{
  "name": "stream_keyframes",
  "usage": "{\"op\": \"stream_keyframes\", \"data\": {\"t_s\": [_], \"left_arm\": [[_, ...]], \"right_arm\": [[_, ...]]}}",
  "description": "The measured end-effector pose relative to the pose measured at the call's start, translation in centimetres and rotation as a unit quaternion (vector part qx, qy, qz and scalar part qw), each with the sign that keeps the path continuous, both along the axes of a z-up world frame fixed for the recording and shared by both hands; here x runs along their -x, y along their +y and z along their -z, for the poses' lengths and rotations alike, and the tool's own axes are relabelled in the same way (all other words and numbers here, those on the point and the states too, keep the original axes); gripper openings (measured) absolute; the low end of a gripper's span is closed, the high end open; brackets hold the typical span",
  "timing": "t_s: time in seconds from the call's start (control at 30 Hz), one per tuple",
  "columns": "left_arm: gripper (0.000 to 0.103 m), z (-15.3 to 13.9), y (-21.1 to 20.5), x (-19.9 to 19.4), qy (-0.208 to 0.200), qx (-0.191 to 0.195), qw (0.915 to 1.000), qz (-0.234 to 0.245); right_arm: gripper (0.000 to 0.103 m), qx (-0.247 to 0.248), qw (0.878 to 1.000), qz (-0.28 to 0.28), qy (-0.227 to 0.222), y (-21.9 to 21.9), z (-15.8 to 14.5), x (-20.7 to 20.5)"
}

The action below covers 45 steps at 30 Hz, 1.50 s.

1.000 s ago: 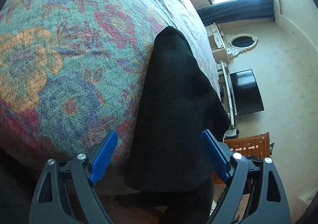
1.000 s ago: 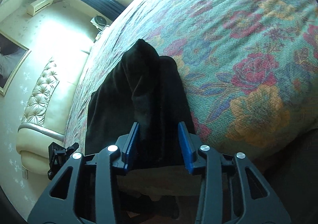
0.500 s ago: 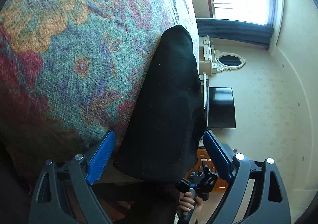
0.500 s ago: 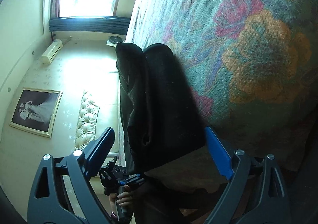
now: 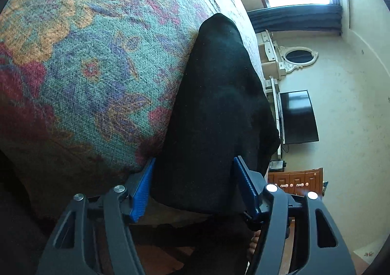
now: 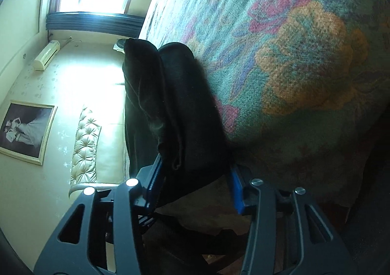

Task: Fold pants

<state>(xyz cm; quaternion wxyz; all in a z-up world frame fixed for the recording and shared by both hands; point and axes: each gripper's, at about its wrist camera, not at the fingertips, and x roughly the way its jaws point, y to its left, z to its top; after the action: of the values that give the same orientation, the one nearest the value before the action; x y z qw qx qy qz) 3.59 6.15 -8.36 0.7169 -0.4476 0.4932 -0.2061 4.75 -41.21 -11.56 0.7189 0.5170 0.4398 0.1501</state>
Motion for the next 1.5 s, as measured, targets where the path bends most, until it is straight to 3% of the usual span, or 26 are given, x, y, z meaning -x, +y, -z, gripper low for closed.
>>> {"op": "stream_keyframes", "data": {"t_s": [0.13, 0.27, 0.4, 0.47, 0.5, 0.57, 0.63, 0.67, 0.8, 0.97, 1.27, 1.33, 1.37, 1.4, 1.43, 1.5], "left_arm": [[0.042, -1.6, -0.4, -0.4, -0.004, 0.004, 1.0000, 0.000], [0.039, -0.9, -0.4, -0.7, -0.001, -0.005, 1.0000, 0.007], [0.040, 0.7, 0.1, -0.4, -0.006, 0.012, 0.9997, 0.019], [0.042, 0.2, 0.3, -0.3, -0.023, 0.006, 0.9994, 0.027], [0.043, -0.4, 0.5, -0.2, -0.036, -0.009, 0.9989, 0.028], [0.051, -2.2, 0.7, 0.0, -0.067, -0.037, 0.9967, 0.027], [0.080, -4.2, 1.7, 0.4, -0.112, -0.049, 0.9925, 0.011], [0.084, -5.0, 2.1, 0.4, -0.131, -0.052, 0.9900, 0.000], [0.086, -5.6, 2.1, -3.5, -0.148, -0.039, 0.9880, 0.015], [0.086, -2.2, 0.4, -9.6, -0.088, -0.001, 0.9950, 0.047], [0.086, -1.3, -3.1, -15.6, -0.078, -0.004, 0.9937, 0.080], [0.086, -0.8, -3.3, -16.5, -0.072, -0.006, 0.9938, 0.084], [0.086, -0.7, -3.5, -16.8, -0.073, -0.005, 0.9939, 0.083], [0.086, -0.6, -3.6, -17.1, -0.073, -0.002, 0.9942, 0.079], [0.086, -0.5, -3.5, -17.3, -0.073, 0.001, 0.9944, 0.077], [0.084, -0.5, -3.6, -17.5, -0.078, -0.001, 0.9941, 0.075]], "right_arm": [[0.035, -0.001, 1.000, 0.000, -0.029, 0.1, -2.1, 0.1], [0.034, 0.010, 0.999, -0.008, -0.041, 0.1, -2.7, -0.4], [0.036, -0.002, 1.000, -0.009, -0.023, -1.0, 0.1, 0.2], [0.046, -0.010, 1.000, -0.014, -0.013, -1.4, 0.4, 0.3], [0.050, 0.009, 1.000, -0.014, -0.012, -1.8, -0.2, 0.5], [0.073, 0.093, 0.995, -0.010, -0.025, -2.5, -2.7, 0.5], [0.087, 0.164, 0.985, 0.011, -0.050, -3.3, -5.5, 0.2], [0.090, 0.168, 0.984, 0.016, -0.061, -3.6, -6.2, -0.3], [0.090, 0.093, 0.993, -0.033, -0.067, -2.8, -5.7, -5.3], [0.091, 0.110, 0.990, -0.090, -0.020, -1.8, -3.0, -11.4], [0.093, -0.011, 0.987, -0.154, -0.041, -0.5, -1.6, -18.1], [0.093, -0.018, 0.986, -0.159, -0.040, 0.2, -2.1, -19.1], [0.088, -0.018, 0.986, -0.161, -0.040, 0.3, -2.1, -19.4], [0.080, -0.009, 0.986, -0.162, -0.039, 0.4, -2.3, -19.5], [0.058, 0.007, 0.986, -0.165, -0.032, 0.5, -2.2, -19.7], [0.047, 0.009, 0.986, -0.168, -0.021, 0.3, -1.2, -19.9]]}}
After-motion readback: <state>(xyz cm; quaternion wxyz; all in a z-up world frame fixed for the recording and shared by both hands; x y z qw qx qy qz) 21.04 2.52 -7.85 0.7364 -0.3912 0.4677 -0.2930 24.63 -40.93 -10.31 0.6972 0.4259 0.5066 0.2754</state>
